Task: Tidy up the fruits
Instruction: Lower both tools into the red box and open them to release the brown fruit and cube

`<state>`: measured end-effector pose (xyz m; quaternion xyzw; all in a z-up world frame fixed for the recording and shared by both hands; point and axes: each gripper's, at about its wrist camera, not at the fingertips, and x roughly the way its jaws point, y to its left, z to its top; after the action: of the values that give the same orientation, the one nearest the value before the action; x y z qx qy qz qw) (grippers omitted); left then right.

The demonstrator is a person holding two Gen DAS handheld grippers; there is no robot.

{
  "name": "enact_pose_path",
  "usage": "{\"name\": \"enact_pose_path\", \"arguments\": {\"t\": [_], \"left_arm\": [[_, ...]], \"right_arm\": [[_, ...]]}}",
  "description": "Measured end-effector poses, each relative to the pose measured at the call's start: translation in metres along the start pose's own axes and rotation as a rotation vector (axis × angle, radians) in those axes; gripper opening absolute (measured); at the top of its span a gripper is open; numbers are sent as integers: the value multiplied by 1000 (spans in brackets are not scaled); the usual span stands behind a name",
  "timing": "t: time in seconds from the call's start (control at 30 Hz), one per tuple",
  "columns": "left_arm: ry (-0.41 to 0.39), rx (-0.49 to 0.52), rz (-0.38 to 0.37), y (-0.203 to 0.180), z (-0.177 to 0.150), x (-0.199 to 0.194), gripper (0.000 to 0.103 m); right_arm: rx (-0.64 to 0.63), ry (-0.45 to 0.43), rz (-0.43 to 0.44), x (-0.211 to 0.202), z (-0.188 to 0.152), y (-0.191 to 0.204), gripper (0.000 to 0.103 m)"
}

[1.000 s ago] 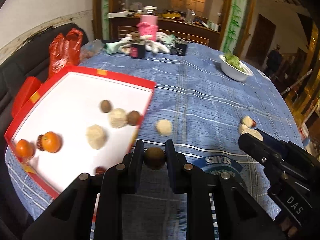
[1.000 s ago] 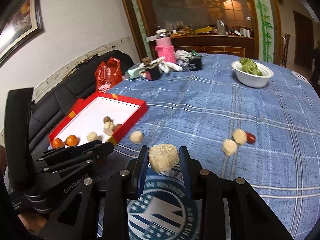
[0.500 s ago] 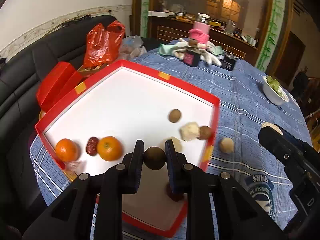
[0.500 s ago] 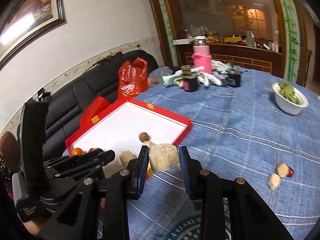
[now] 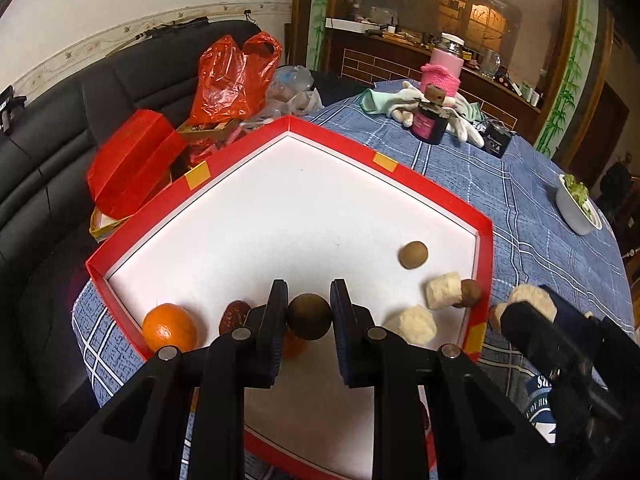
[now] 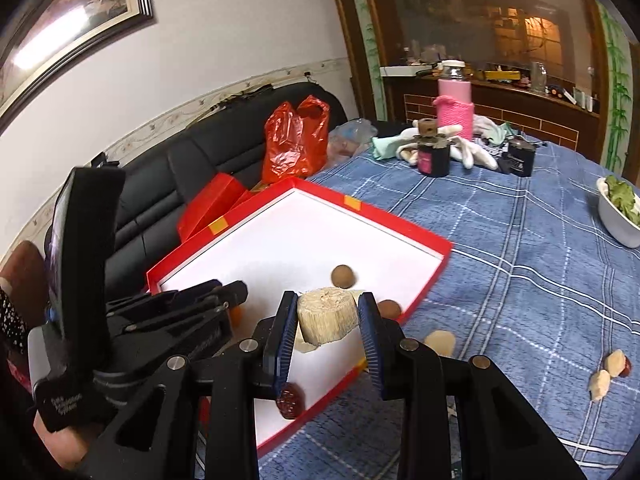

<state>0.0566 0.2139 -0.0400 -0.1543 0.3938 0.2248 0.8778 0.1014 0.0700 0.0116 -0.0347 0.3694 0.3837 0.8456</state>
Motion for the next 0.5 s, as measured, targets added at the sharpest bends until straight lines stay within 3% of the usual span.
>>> {"name": "enact_pose_path", "arguments": {"t": [0.5], "left_arm": [[-29,-33,10,16,11,1,20]], "right_arm": [[-22,13,13,10,-3,15,31]]}}
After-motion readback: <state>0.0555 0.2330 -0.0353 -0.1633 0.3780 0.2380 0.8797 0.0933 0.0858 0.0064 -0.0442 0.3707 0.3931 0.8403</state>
